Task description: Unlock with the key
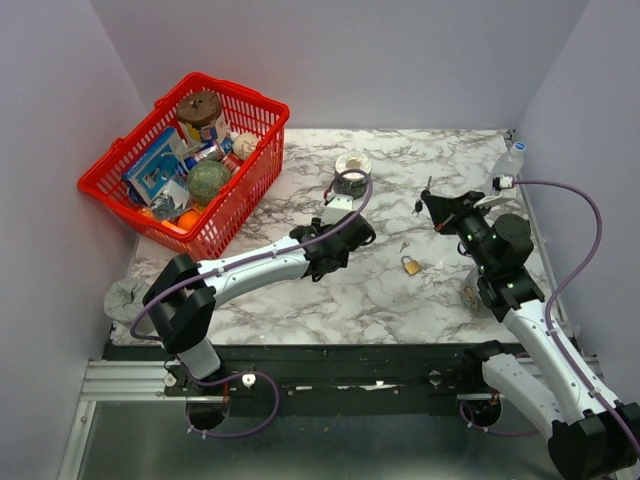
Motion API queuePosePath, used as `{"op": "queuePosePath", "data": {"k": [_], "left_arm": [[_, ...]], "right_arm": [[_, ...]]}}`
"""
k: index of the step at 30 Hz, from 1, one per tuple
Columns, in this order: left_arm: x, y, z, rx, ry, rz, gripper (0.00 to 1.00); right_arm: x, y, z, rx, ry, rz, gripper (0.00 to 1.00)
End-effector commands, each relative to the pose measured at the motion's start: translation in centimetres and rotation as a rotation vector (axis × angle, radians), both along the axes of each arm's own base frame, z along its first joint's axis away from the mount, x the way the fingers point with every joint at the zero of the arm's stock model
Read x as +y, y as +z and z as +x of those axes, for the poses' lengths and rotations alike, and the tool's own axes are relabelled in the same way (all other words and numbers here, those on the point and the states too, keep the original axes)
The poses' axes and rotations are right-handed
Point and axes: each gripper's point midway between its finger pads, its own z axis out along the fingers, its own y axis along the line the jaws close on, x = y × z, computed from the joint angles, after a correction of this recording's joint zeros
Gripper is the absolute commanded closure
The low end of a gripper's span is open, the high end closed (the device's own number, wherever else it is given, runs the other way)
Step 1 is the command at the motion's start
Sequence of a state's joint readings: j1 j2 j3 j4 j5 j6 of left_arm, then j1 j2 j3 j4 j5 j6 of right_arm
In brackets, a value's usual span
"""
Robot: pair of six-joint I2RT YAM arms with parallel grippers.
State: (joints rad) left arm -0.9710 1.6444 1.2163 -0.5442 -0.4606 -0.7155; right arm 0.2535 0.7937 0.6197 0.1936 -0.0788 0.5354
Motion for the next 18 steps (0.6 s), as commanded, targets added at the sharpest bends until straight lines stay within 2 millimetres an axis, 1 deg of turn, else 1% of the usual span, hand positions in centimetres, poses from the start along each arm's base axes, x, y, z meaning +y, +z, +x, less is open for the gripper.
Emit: {"op": "queuePosePath", "data": {"k": [1, 2, 3, 4, 5, 6, 8, 9, 10, 13, 18], "left_arm": [[7.5, 3.7, 1.8, -0.167, 0.122, 0.396, 0.95], [7.8, 4.1, 1.9, -0.178, 0.121, 0.428, 0.95], [8.8, 4.6, 2.0, -0.196, 0.129, 0.498, 0.95], [8.8, 5.0, 2.3, -0.203, 0.12, 0.54, 0.95], [8.8, 5.1, 2.3, -0.208, 0.114, 0.574, 0.95], [9.7, 5.5, 2.3, -0.216, 0.117, 0.647, 0.95], [9.7, 5.5, 2.6, -0.218, 0.105, 0.72, 0.95], [10.1, 5.5, 2.5, -0.209, 0.096, 0.765, 0.95], [10.1, 5.5, 2.7, -0.214, 0.094, 0.797, 0.95], [10.3, 5.3, 2.8, -0.207, 0.072, 0.843, 0.95], [10.2, 5.7, 2.9, -0.21, 0.056, 0.857, 0.95]], "right_arm": [[1.0, 0.6, -0.7, -0.037, 0.076, -0.032, 0.99], [1.1, 0.4, -0.8, -0.031, 0.082, -0.037, 0.99], [1.2, 0.3, -1.0, -0.028, 0.094, -0.042, 0.99], [1.3, 0.2, -1.1, -0.025, 0.101, -0.045, 0.99], [1.4, -0.4, -1.2, -0.011, 0.109, -0.049, 0.99], [1.5, -0.9, -1.4, -0.001, 0.121, -0.053, 0.99], [1.6, -1.5, -1.7, 0.013, 0.131, -0.055, 0.99], [1.6, -2.4, -1.8, 0.028, 0.134, -0.061, 0.99], [1.7, -2.7, -1.9, 0.032, 0.139, -0.063, 0.99], [1.9, -3.9, -2.2, 0.055, 0.157, -0.067, 0.99], [2.5, -4.9, -2.6, 0.077, 0.196, -0.049, 0.99]]}}
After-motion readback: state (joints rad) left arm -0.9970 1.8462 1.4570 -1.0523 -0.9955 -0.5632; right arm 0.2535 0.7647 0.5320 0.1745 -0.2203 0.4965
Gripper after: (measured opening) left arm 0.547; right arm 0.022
